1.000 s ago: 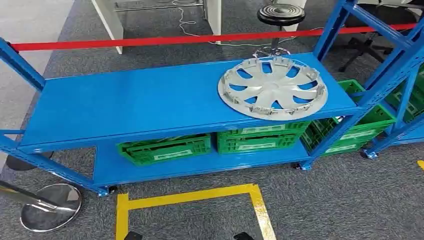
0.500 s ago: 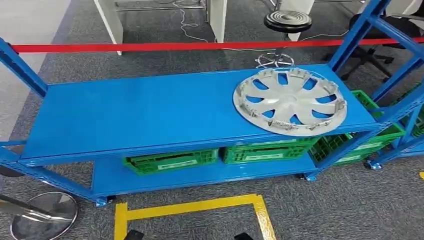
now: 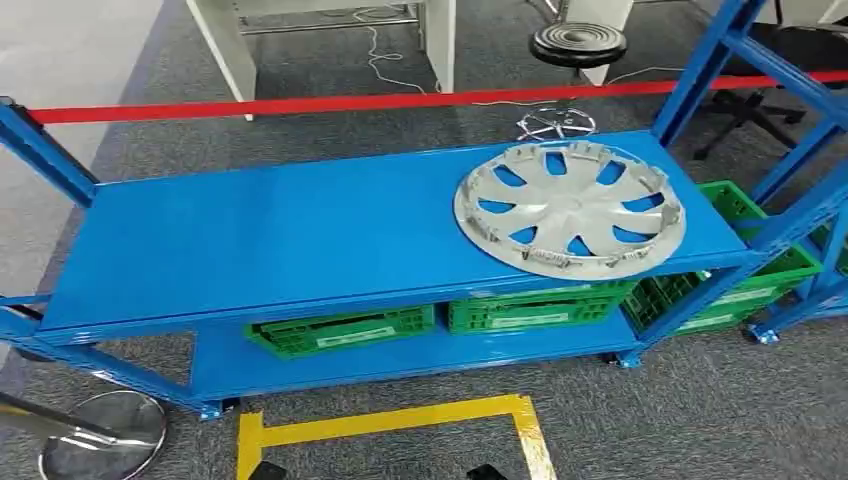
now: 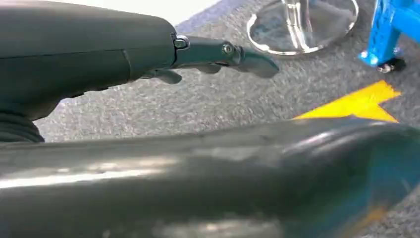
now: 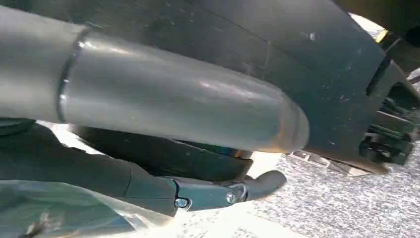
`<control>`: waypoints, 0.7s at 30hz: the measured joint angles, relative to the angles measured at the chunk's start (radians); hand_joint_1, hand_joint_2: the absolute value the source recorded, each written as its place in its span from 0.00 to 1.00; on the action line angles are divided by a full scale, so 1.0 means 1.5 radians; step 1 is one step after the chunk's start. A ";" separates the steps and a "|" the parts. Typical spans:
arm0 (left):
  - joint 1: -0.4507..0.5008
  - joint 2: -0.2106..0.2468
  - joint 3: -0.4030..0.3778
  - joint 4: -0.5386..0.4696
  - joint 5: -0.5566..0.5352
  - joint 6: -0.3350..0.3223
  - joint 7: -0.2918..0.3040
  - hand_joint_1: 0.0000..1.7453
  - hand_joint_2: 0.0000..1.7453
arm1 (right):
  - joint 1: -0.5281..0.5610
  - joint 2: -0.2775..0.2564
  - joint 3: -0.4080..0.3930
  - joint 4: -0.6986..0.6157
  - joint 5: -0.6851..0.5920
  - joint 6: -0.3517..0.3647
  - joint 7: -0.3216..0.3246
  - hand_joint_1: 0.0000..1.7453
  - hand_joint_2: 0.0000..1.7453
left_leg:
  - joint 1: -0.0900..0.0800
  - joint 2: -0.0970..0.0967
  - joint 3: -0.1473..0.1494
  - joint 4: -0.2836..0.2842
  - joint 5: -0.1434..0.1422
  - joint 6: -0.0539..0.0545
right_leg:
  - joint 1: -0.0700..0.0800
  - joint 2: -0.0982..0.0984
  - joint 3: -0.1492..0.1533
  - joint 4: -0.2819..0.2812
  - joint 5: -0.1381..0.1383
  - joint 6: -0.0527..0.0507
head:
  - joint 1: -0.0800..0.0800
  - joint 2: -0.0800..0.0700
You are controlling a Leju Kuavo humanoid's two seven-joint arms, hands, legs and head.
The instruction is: Take the parts from the cabinet and place them on the table.
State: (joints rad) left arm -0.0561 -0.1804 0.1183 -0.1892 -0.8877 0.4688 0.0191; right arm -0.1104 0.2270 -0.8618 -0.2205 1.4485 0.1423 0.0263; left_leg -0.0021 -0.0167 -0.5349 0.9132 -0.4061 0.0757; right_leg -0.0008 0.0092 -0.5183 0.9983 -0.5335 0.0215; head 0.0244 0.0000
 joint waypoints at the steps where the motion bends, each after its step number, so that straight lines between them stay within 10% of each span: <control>1: -0.002 0.000 0.000 0.000 0.000 -0.003 0.001 0.00 0.00 | -0.001 0.000 0.000 0.000 0.001 0.000 0.000 0.00 0.00 | 0.003 -0.002 0.004 -0.010 0.007 0.002 | 0.000 0.002 -0.015 0.032 -0.022 0.002 | 0.002 0.000; 4: 0.000 -0.003 0.002 0.000 0.007 -0.018 0.011 0.00 0.00 | -0.005 -0.002 0.000 0.000 0.000 0.000 0.006 0.00 0.00 | 0.012 -0.004 0.002 -0.006 0.003 -0.013 | -0.005 0.002 -0.073 0.149 -0.070 0.019 | 0.006 0.000; 8: 0.001 -0.003 0.007 0.000 0.013 -0.025 0.016 0.00 0.00 | -0.006 -0.004 0.000 -0.002 -0.012 -0.005 0.025 0.00 0.00 | 0.041 -0.009 -0.010 0.039 -0.022 -0.054 | -0.032 0.002 -0.013 0.025 0.017 0.060 | 0.006 0.000; 9: 0.000 -0.001 0.009 0.000 0.013 -0.026 0.018 0.00 0.00 | -0.005 -0.003 0.000 0.000 -0.014 -0.005 0.028 0.00 0.00 | 0.042 -0.010 -0.021 0.059 -0.032 -0.068 | -0.026 0.016 -0.016 0.036 -0.013 0.071 | 0.009 0.000; 10: 0.000 0.003 0.012 0.000 0.013 -0.027 0.019 0.00 0.00 | -0.005 0.002 0.000 0.001 -0.016 -0.007 0.030 0.00 0.00 | 0.041 -0.013 -0.034 0.086 -0.044 -0.073 | -0.028 0.019 -0.019 0.034 -0.012 0.050 | 0.026 0.000; 11: 0.000 0.001 0.013 0.000 0.013 -0.027 0.020 0.00 1.00 | -0.006 0.002 0.000 -0.001 -0.015 -0.009 0.033 0.00 1.00 | 0.038 -0.013 -0.038 0.093 -0.044 -0.076 | -0.030 0.018 -0.024 0.049 -0.015 0.025 | 0.017 0.000; 14: 0.002 0.003 0.016 0.000 0.011 -0.029 0.022 0.00 1.00 | -0.010 0.002 -0.001 -0.001 -0.021 -0.011 0.048 0.00 1.00 | 0.037 -0.013 -0.040 0.095 -0.046 -0.085 | -0.031 0.013 -0.032 0.066 -0.018 0.020 | 0.003 0.000; 17: 0.000 0.002 0.017 0.000 0.007 -0.029 0.023 0.00 1.00 | -0.011 0.003 -0.003 -0.001 -0.028 -0.013 0.058 0.00 1.00 | 0.033 0.008 -0.087 0.205 -0.109 -0.076 | -0.023 0.005 -0.030 0.064 -0.019 0.011 | -0.007 0.000; 19: -0.001 0.000 0.018 0.000 0.006 -0.030 0.025 0.00 1.00 | -0.011 0.003 -0.007 -0.001 -0.028 -0.016 0.065 0.00 1.00 | 0.024 0.009 -0.132 0.300 -0.138 -0.066 | -0.016 -0.001 -0.029 0.062 -0.018 0.010 | -0.007 0.000; 21: 0.000 -0.001 0.018 0.000 0.006 -0.031 0.028 0.00 1.00 | -0.012 0.003 -0.007 -0.001 -0.026 -0.018 0.074 0.00 1.00 | 0.009 0.009 -0.130 0.289 -0.114 -0.045 | -0.006 -0.003 -0.026 0.061 -0.020 0.007 | -0.007 0.000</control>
State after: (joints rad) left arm -0.0554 -0.1812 0.1453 -0.1892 -0.8793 0.4231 0.0610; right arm -0.1279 0.2308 -0.8717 -0.2213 1.4096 0.1156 0.1366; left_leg 0.0120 -0.0032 -0.7306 1.3467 -0.5777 0.0082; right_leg -0.0092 0.0050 -0.5566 1.0894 -0.5639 0.0319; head 0.0137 0.0000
